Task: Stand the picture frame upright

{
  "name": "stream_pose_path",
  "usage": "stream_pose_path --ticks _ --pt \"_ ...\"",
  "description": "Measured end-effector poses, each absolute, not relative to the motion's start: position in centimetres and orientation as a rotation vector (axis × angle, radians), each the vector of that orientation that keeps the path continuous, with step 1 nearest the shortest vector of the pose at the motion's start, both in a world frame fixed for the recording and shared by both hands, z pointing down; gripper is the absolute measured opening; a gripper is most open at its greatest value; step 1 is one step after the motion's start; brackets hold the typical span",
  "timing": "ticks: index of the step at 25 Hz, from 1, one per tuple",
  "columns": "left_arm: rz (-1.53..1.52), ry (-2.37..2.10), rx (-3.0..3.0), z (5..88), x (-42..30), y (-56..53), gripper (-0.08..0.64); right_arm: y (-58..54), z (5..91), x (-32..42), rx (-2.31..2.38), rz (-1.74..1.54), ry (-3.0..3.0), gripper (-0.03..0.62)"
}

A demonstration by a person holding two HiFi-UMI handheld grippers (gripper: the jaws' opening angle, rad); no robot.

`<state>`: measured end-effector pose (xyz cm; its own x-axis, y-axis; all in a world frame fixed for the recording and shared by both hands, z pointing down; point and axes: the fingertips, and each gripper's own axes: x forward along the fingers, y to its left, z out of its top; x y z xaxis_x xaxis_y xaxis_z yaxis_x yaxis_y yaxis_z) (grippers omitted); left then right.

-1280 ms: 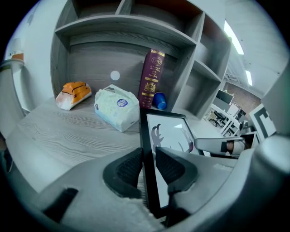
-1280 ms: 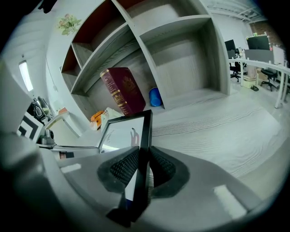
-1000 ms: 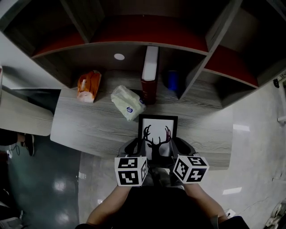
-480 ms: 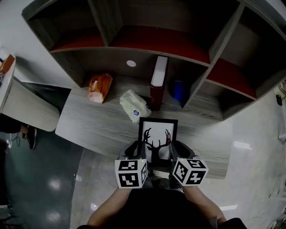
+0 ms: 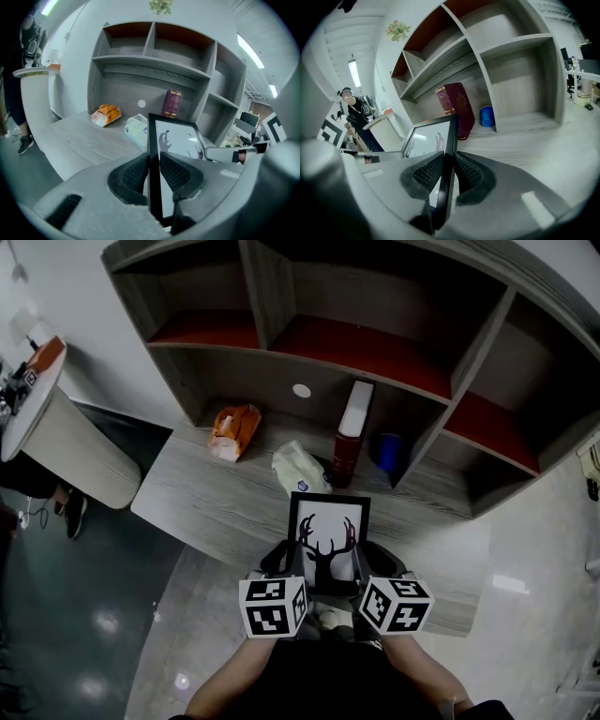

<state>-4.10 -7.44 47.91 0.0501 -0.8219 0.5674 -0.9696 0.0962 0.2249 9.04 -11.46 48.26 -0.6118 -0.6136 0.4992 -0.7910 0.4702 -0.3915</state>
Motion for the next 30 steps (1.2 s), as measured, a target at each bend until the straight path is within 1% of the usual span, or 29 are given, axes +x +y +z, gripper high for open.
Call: stream_pose_path --ticks 19,30 --pt "0.236 -1.984 1.661 45.3 -8.5 -6.3 0.078 -12.2 45.8 4.0 1.037 0.818 -2.553 0.069" --pt "0.205 -1.999 1.633 45.3 -14.6 -6.8 0.077 -13.1 45.7 -2.3 1.0 0.794 -2.561 0.069"
